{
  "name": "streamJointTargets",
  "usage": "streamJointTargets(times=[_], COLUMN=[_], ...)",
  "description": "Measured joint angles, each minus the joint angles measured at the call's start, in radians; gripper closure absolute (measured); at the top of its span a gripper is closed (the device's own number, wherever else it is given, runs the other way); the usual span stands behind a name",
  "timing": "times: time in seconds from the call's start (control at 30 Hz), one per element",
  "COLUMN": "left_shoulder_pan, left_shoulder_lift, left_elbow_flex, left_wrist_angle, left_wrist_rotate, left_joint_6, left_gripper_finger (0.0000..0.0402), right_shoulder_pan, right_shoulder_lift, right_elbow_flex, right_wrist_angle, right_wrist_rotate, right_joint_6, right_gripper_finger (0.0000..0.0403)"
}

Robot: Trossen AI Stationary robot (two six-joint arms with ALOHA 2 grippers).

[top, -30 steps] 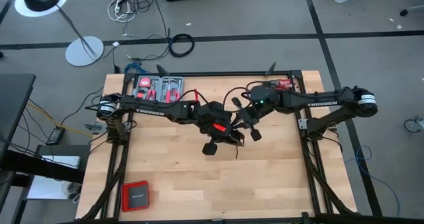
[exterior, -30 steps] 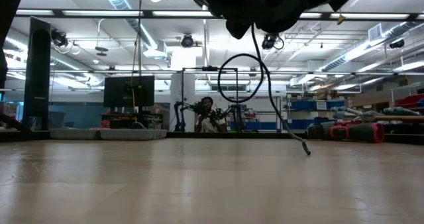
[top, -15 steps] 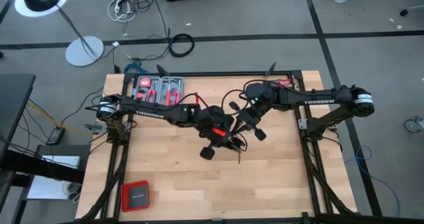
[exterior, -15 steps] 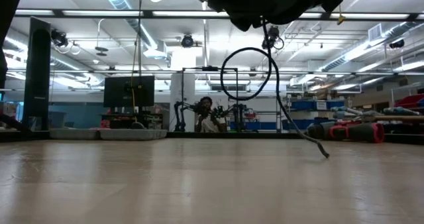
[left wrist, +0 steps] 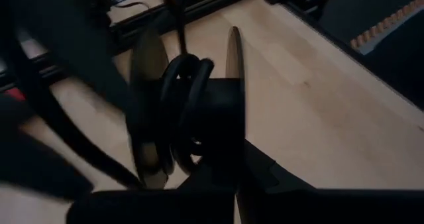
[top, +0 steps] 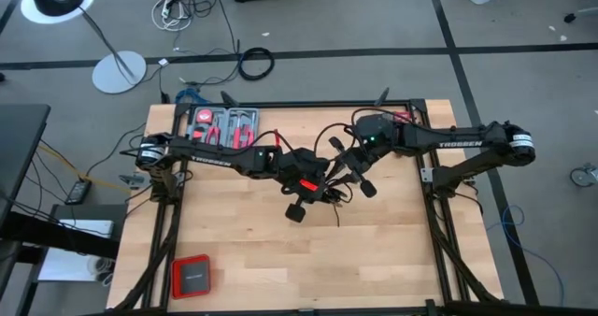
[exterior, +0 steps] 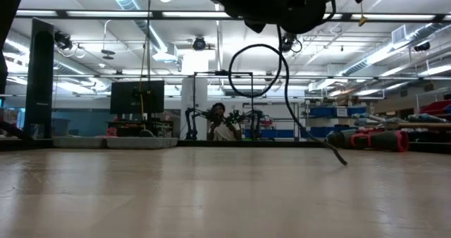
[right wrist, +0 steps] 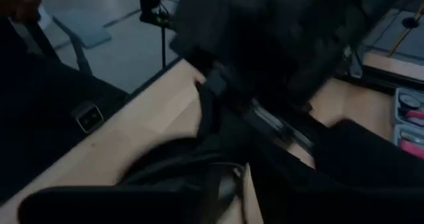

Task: Coil cords
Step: Coil the black wire on the spool

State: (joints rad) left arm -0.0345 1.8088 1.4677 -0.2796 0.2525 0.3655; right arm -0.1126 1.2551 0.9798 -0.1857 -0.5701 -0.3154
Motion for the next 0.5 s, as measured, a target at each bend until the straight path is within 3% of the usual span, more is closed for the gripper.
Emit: streamJointTargets(times=[0.37,0.5], left_shoulder_pan=[0.002,-0.001], left_shoulder_lift=[0.0,0.0], left_elbow_flex=[0.0,0.0], left_wrist_angle=[0.006,0.007], left_wrist_rotate=[-0.013,-0.008], left_joint_6=[-0.003,-0.002], left_gripper_finger=[0.0401,0.0401], right_shoulder_pan=[0.038,0.075], right_shoulder_lift=[-0.069,-0.128], right_elbow_flex=[0.0,0.0], right_wrist_angle=[-0.078,-0.104], right_wrist_rotate=[0.066,0.161], right_joint_6=[0.078,0.079], right_gripper_finger=[0.032,0.0321])
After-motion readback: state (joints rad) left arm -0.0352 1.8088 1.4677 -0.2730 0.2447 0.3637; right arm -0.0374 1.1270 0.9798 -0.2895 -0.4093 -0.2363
